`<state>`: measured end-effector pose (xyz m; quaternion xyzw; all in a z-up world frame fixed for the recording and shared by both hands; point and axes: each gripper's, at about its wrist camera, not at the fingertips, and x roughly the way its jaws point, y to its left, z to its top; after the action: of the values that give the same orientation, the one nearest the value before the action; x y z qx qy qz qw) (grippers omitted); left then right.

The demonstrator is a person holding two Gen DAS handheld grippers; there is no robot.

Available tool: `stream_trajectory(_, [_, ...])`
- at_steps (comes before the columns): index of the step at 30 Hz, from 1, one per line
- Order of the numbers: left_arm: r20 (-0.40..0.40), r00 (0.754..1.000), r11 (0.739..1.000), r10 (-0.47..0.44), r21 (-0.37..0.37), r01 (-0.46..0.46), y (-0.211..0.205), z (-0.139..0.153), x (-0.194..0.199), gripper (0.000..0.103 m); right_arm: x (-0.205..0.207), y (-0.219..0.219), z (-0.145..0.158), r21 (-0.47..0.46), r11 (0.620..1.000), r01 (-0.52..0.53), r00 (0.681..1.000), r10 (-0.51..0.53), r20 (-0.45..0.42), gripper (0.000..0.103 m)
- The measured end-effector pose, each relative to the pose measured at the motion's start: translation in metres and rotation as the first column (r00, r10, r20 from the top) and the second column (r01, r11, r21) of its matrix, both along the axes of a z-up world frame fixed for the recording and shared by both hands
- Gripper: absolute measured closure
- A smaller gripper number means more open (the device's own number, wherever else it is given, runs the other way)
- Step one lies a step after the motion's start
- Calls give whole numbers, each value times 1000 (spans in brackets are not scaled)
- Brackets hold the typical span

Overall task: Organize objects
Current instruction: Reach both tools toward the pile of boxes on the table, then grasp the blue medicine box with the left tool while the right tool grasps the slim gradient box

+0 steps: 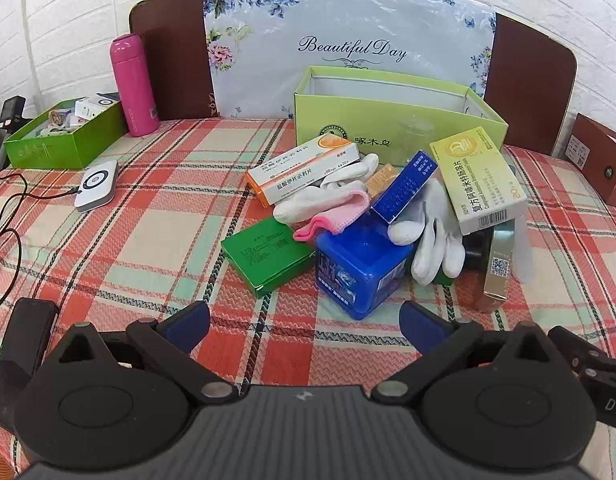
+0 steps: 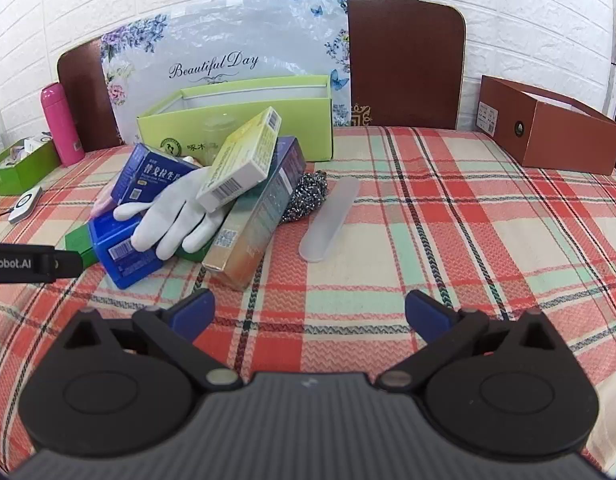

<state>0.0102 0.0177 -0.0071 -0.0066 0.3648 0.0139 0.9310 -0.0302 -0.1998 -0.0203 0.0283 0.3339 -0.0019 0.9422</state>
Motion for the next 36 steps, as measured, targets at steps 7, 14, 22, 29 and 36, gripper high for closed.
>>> stream_trajectory(7, [-8,1000,1000,-2,-8,2,2,-2,2,0,2,1,-4,0,1000,-3,1000,3,-13,0])
stream_trajectory(14, [-9,1000,1000,-9,-16,9,1,-3,3,0,5,1,-7,2,1000,-5,1000,5,-24,0])
stream_trajectory(22, [73,995,997,-68,-23,69,-5,18,14,0,18,8,-11,2,999,-50,999,50,-7,0])
stream_trajectory(29, [141,975,983,-171,-47,179,-24,35,45,4,50,35,-21,-27,989,-142,989,143,43,0])
stream_trajectory(36, [68,962,962,-266,-51,269,-44,17,88,47,81,40,-36,48,984,-170,985,169,30,47])
